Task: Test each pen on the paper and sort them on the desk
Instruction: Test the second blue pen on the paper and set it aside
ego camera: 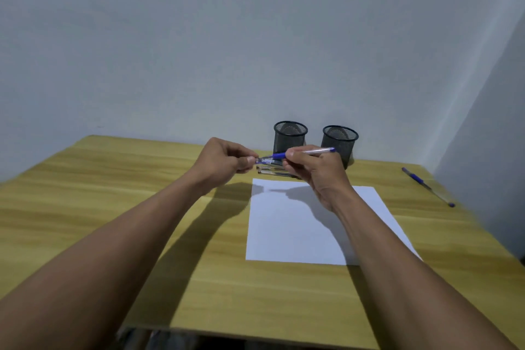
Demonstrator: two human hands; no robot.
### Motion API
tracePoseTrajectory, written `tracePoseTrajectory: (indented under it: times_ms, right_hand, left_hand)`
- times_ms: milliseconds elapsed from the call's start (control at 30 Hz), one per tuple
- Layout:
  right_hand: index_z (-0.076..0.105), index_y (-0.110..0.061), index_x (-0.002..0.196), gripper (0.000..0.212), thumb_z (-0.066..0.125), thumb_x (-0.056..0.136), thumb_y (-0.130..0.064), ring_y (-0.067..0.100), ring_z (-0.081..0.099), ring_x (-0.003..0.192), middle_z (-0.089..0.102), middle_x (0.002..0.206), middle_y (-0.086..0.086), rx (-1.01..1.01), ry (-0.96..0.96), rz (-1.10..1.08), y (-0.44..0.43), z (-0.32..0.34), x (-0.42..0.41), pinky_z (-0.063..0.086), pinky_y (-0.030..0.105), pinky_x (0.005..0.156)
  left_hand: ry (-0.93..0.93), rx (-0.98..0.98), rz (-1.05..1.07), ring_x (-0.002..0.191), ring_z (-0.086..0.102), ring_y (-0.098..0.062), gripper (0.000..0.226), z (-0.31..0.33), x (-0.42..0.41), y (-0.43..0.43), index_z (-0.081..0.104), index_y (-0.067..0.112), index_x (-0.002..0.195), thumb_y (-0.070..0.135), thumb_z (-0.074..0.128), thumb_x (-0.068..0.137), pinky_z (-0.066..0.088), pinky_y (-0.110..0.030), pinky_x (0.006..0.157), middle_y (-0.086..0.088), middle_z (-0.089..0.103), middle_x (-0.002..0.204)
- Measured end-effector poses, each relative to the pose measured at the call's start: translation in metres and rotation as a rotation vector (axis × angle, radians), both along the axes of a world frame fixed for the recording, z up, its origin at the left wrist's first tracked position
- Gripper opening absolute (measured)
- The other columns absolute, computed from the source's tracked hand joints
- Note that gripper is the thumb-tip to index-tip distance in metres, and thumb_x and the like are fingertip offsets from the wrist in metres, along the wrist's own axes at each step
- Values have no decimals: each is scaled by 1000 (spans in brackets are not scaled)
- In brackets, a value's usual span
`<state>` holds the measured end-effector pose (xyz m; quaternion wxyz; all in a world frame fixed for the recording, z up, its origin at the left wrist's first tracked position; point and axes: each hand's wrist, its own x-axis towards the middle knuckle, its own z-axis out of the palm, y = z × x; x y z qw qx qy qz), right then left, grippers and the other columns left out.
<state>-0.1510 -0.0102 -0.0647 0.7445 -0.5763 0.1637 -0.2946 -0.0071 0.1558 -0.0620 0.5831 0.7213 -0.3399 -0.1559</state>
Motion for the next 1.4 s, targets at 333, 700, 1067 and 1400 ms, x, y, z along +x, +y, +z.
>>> tracePoseTrajectory:
  times_ms: [333,700,1067,1400]
  right_hand:
    - [68,-2,90,7,65,96,-4,14,65,65,67,73,11,-130,200,-39,6,-33,12,58,25,56]
    - [67,6,85,9,66,93,1,17,52,57,55,67,14,-238,241,-38,21,-55,19,46,27,46]
    - [70,5,96,15,67,96,-10,17,58,59,63,71,15,-288,269,-57,22,-55,20,48,27,46]
    - [70,-5,86,10,74,91,-13,20,60,57,67,65,12,-370,325,-60,22,-65,29,49,29,49]
  left_hand:
    - [-309,311,235,78,67,-7,14,-42,26,1,81,17,89,12,79,76,43,-8,66,3,76,82]
    - [-361,336,335,98,63,-16,25,-55,15,-4,78,28,104,32,75,80,45,-27,75,3,73,100]
    - [-691,488,220,125,52,-16,52,-83,-22,23,71,38,116,68,57,77,41,-40,102,10,63,133]
    - [-674,488,243,128,48,-11,52,-85,-19,22,70,41,117,71,57,76,35,-40,103,14,61,135]
